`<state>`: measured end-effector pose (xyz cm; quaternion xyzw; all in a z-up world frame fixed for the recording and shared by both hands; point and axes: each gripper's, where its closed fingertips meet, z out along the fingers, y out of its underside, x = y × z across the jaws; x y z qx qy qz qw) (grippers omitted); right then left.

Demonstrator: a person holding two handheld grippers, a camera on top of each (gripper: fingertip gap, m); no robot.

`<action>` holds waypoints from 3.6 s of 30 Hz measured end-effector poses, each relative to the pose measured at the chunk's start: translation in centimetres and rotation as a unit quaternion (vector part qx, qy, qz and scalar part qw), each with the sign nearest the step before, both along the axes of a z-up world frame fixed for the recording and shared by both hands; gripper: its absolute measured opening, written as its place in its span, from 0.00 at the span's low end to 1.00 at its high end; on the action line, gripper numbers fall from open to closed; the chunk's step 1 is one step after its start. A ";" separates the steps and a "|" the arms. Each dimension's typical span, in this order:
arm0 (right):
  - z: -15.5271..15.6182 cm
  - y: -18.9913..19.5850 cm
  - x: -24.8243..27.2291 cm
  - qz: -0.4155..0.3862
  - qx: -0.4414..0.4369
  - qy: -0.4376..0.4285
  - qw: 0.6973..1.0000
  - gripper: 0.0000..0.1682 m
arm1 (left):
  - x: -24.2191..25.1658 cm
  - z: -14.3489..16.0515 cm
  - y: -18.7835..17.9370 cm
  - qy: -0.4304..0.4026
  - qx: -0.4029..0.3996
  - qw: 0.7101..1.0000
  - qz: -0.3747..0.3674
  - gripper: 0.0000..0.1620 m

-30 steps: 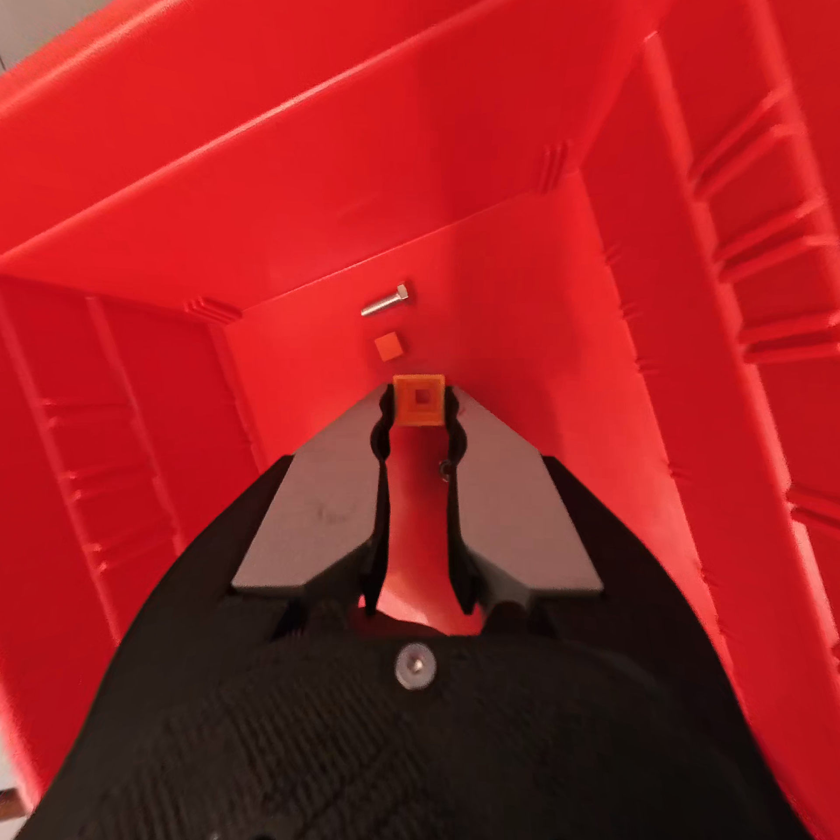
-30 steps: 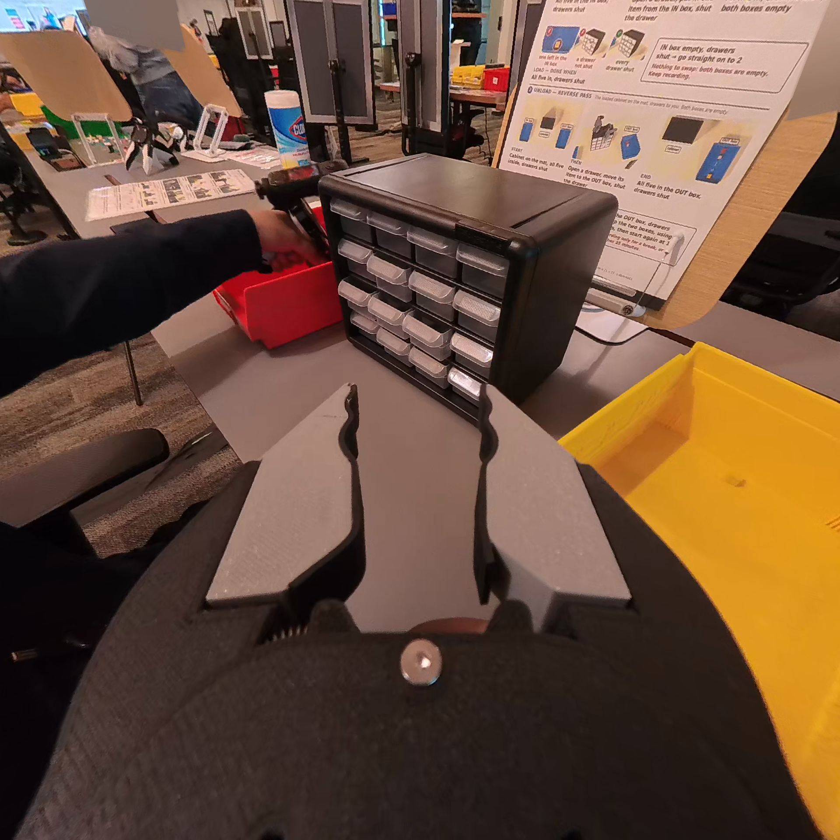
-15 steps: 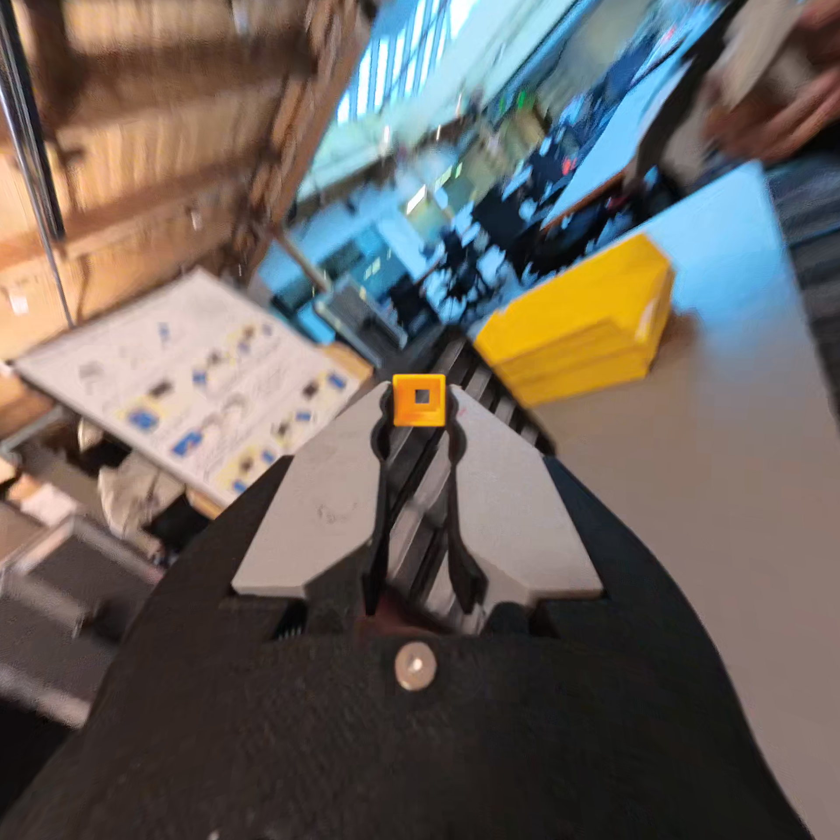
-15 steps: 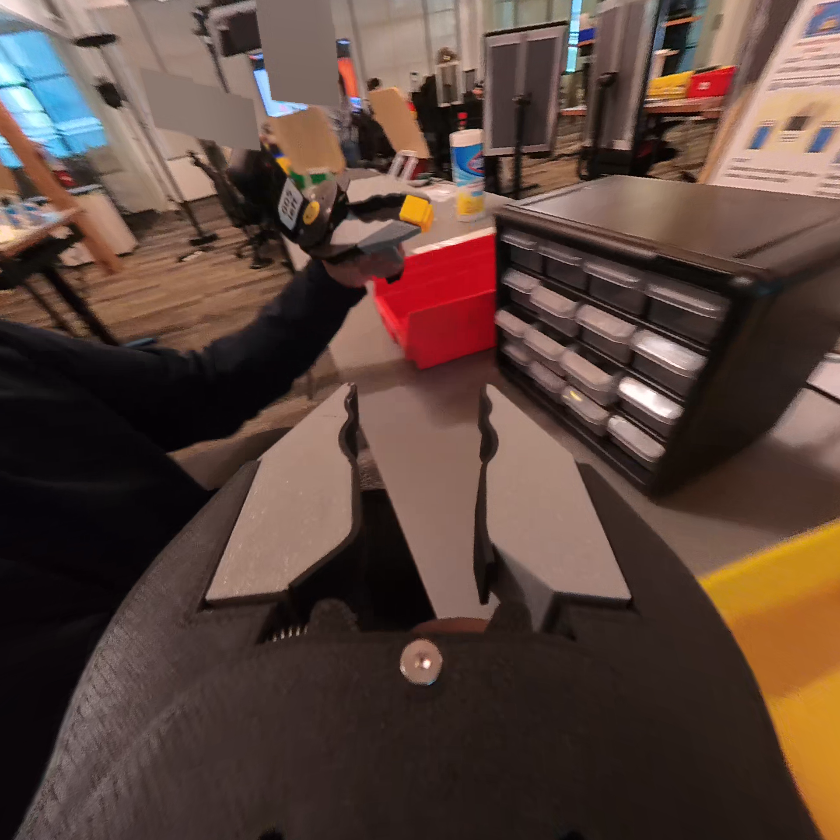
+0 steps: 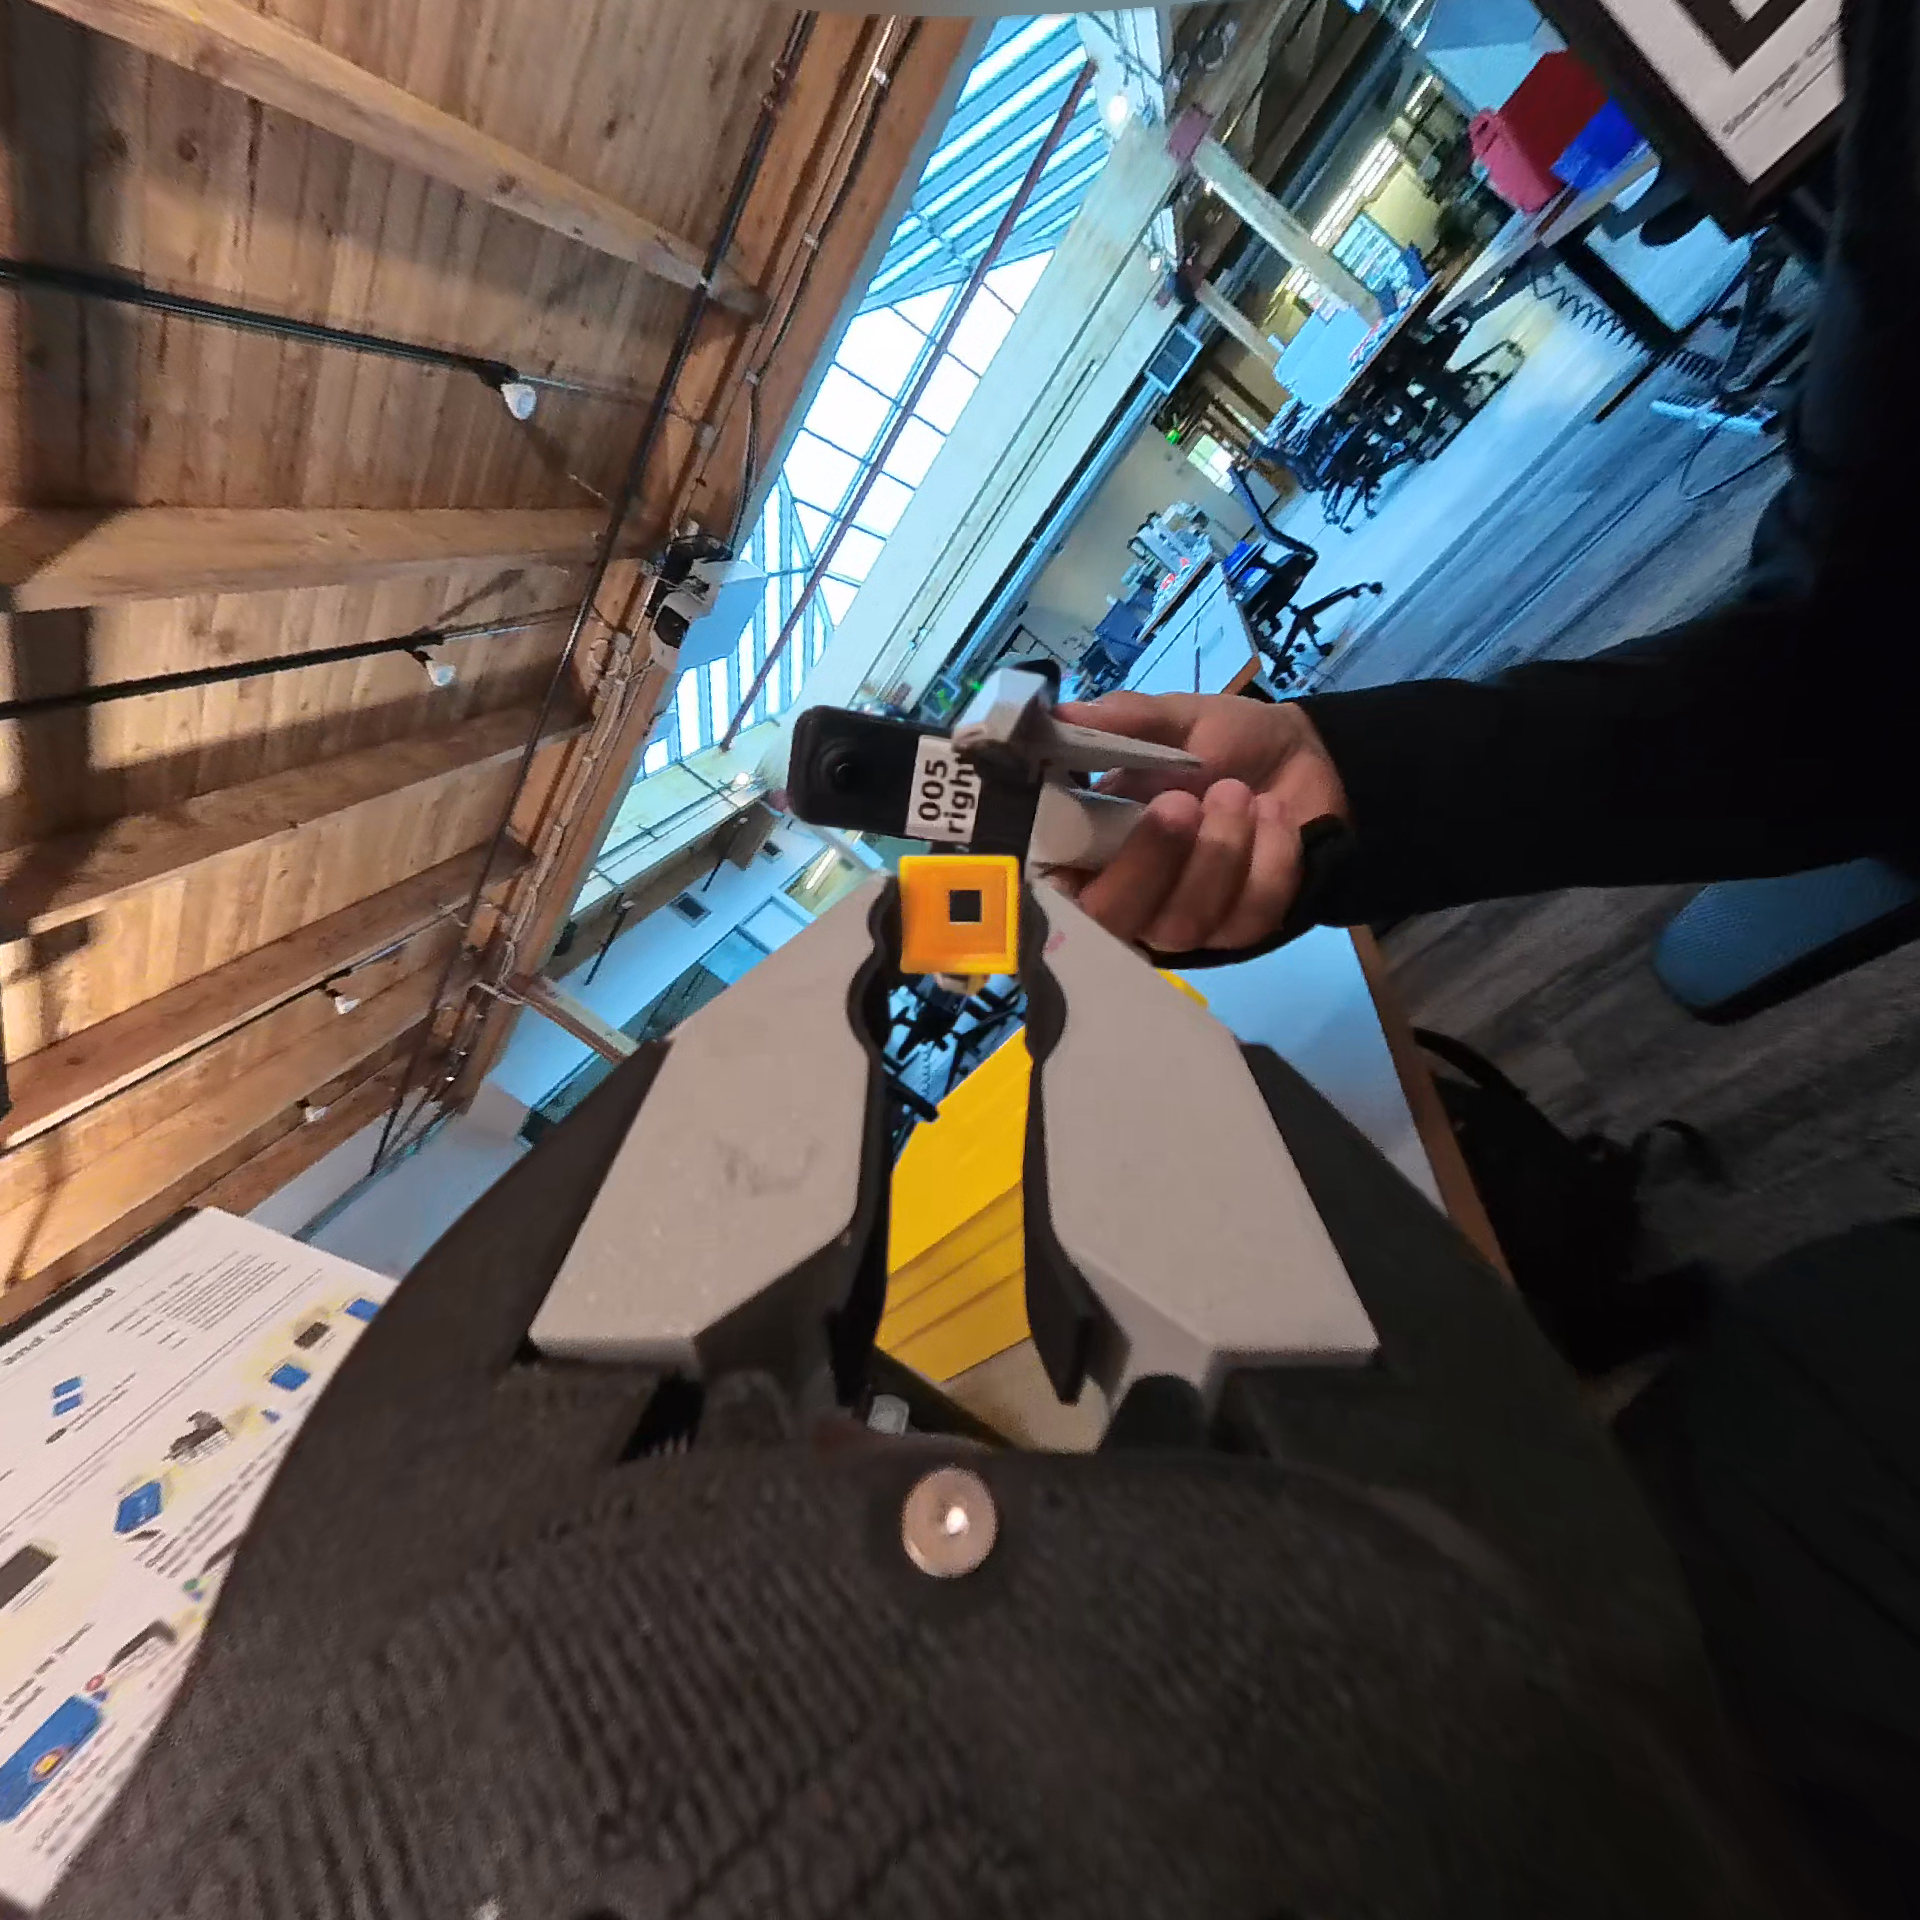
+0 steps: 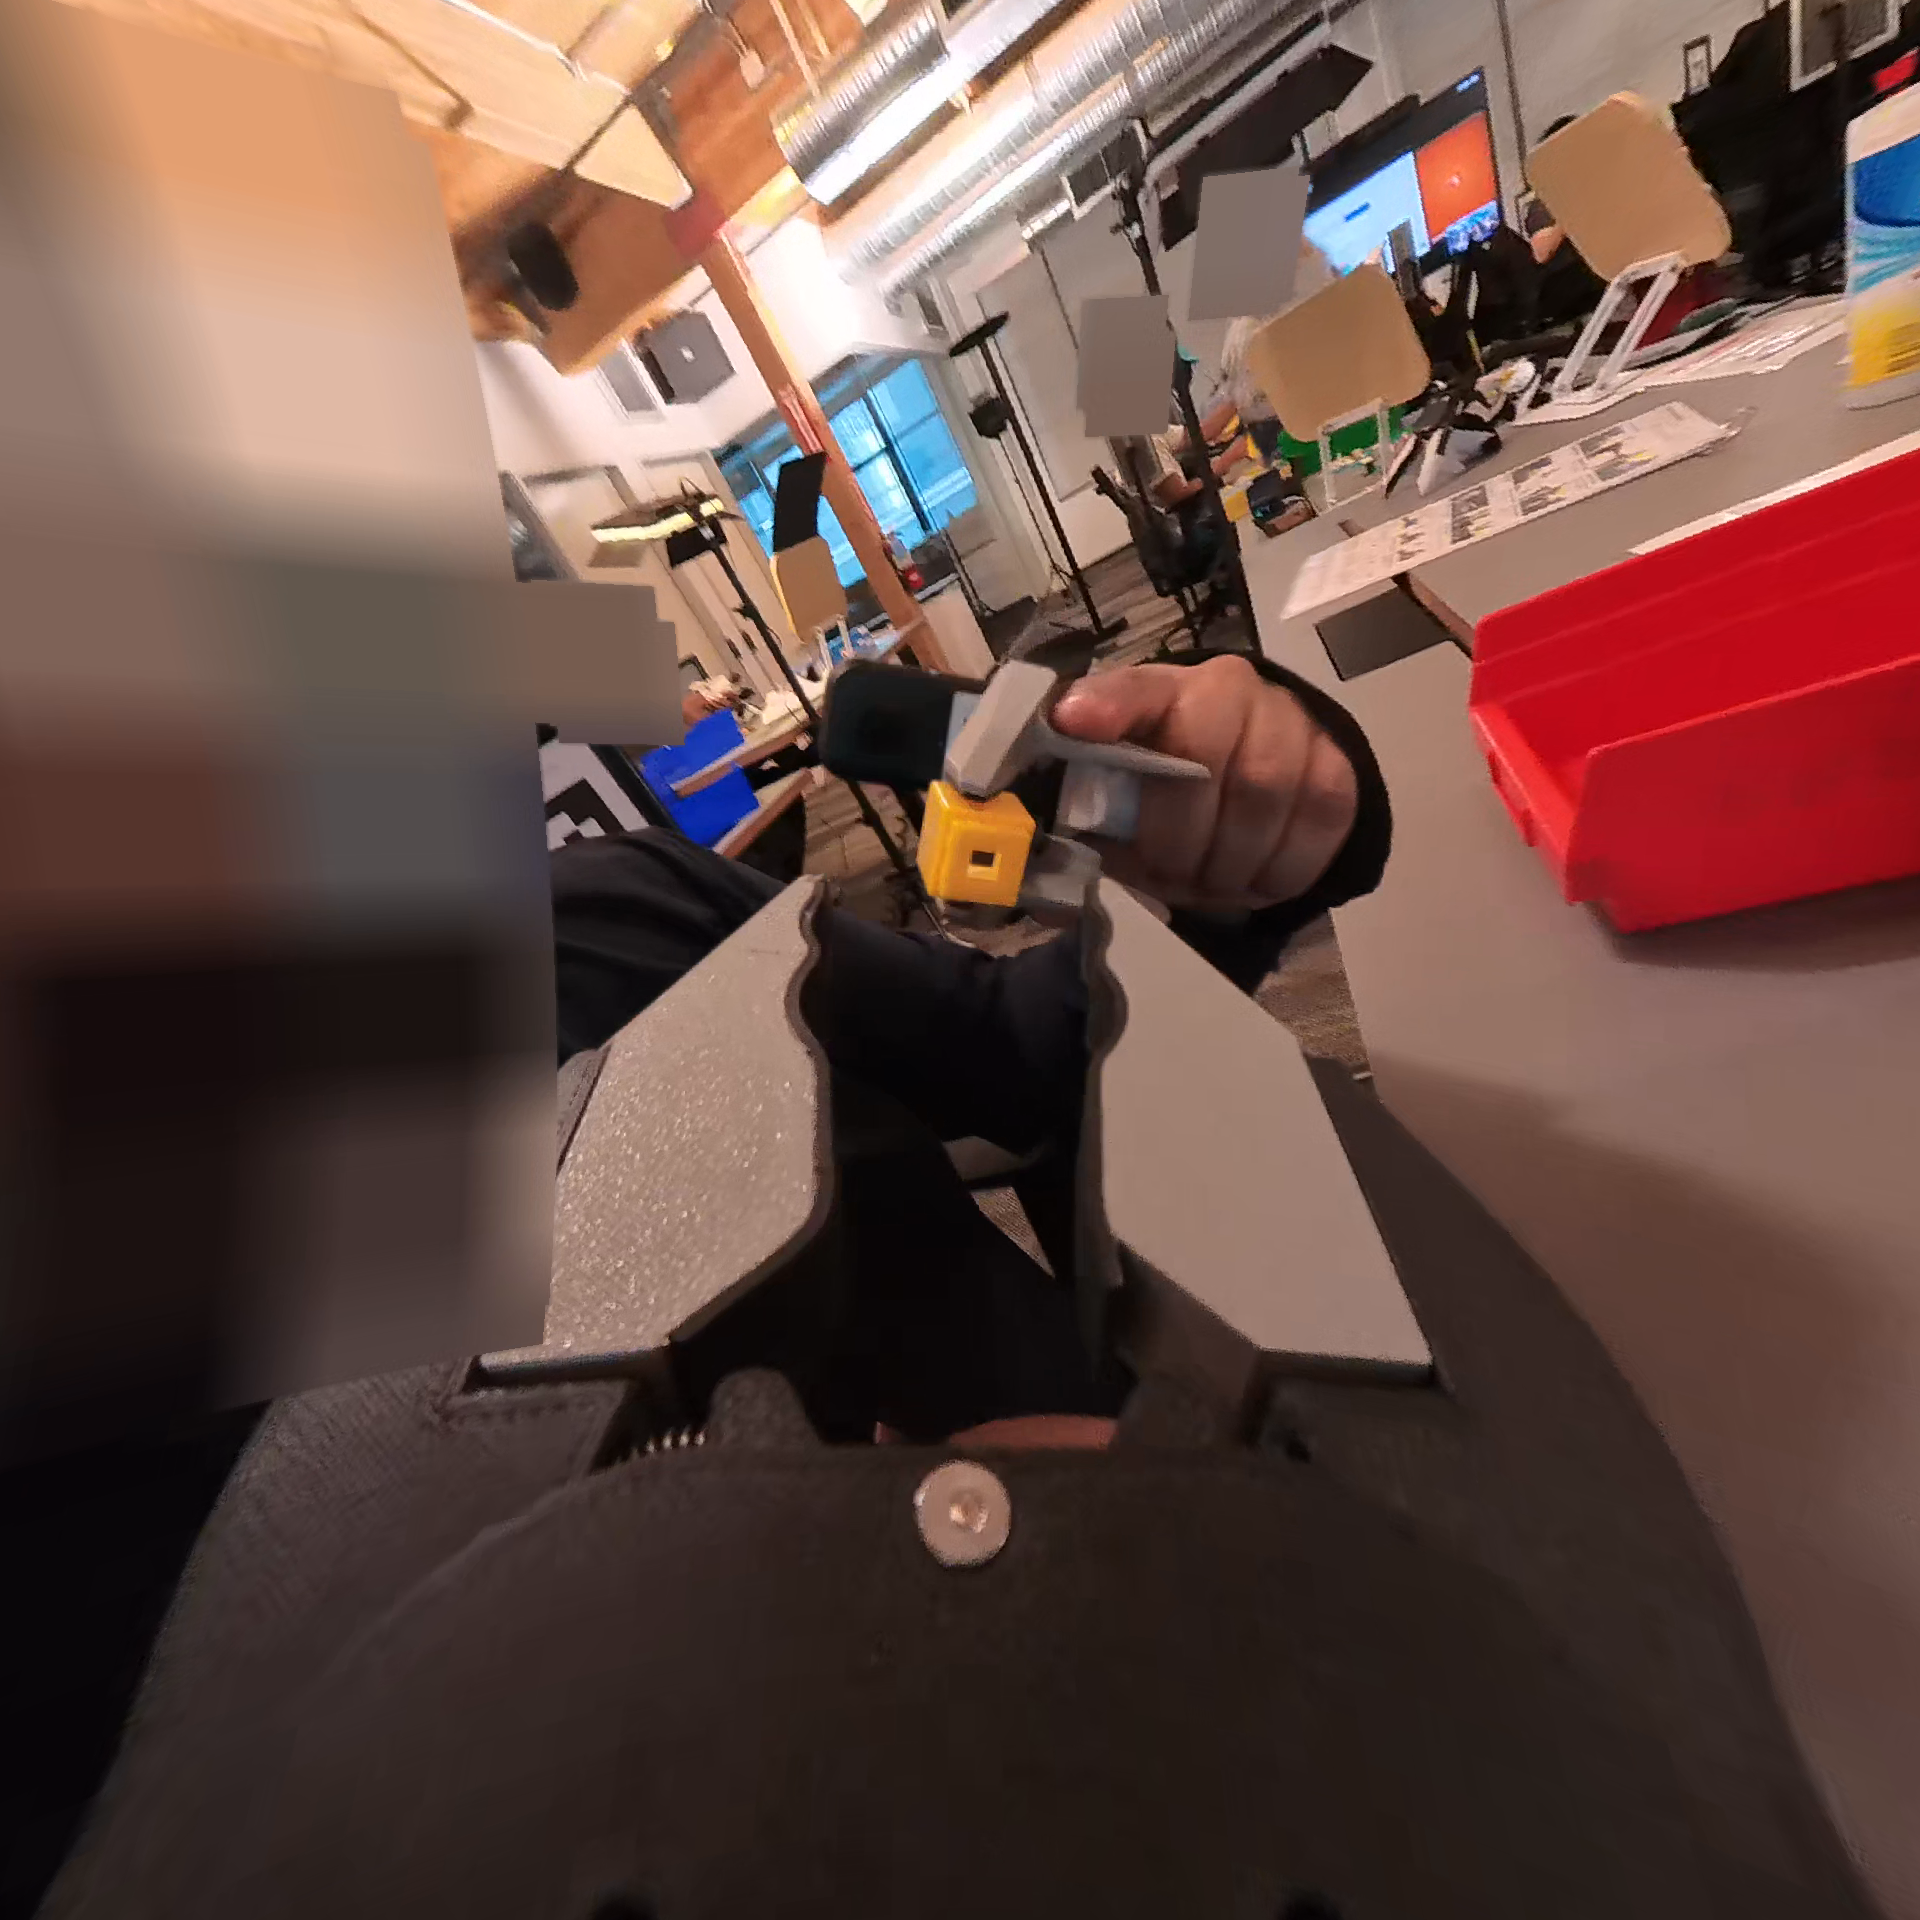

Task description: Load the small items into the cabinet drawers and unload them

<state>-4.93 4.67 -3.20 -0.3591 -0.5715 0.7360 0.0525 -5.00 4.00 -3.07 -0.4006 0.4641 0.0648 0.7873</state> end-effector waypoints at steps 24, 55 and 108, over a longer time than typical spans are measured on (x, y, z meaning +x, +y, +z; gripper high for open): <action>-1.8 -0.3 -2.1 -0.023 0.012 -0.028 0.999 0.11 | -0.2 -1.6 2.4 0.000 -0.016 0.998 0.056 0.13; -8.9 32.6 5.1 -0.609 0.248 -0.186 0.730 0.11 | -22.5 -7.2 10.2 -0.183 -0.197 0.776 0.571 0.27; -21.4 48.1 -1.9 -0.556 0.300 -0.479 0.609 0.25 | -25.9 -5.0 6.7 -0.240 -0.216 0.784 0.530 0.36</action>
